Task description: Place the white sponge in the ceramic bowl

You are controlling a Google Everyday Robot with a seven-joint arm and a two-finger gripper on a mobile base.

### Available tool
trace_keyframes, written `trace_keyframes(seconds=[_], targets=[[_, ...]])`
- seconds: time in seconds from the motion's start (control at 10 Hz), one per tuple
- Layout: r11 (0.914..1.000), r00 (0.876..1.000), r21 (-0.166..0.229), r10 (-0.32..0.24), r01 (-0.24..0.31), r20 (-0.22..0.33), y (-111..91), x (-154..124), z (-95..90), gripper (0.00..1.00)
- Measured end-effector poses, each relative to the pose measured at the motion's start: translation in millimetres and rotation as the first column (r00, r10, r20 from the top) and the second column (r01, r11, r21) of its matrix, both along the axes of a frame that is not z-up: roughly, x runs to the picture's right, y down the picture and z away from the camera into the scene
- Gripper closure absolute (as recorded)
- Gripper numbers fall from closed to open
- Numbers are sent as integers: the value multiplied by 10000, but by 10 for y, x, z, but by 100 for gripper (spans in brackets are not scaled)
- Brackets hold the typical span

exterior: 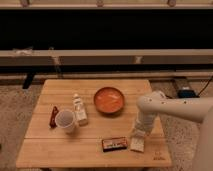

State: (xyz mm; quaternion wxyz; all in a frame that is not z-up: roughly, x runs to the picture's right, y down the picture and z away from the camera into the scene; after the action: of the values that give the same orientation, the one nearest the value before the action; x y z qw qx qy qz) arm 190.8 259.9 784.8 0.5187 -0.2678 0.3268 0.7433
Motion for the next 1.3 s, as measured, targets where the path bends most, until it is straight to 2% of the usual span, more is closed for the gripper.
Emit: trace_keyframes(seconds=[0.3,0.5,0.8,0.9,1.0,1.2,1.3], targets=[[9998,10000,-183,-38,38,4,72,-21,67,36],[9992,10000,-388,-91,90,-18,118,-28,100,51],[9983,9999,-571,-113,109,-68,87,-54,96,82],[9986,9998,-493,-188,185,-62,-4,-79,57,93],[9989,9996,-390,-262,260,-47,-103,-104,12,98],[9982,9980,-42,-600,601,201,-447,-208,-71,100],[9961,9953,197,-869,861,430,-696,-326,-53,100]])
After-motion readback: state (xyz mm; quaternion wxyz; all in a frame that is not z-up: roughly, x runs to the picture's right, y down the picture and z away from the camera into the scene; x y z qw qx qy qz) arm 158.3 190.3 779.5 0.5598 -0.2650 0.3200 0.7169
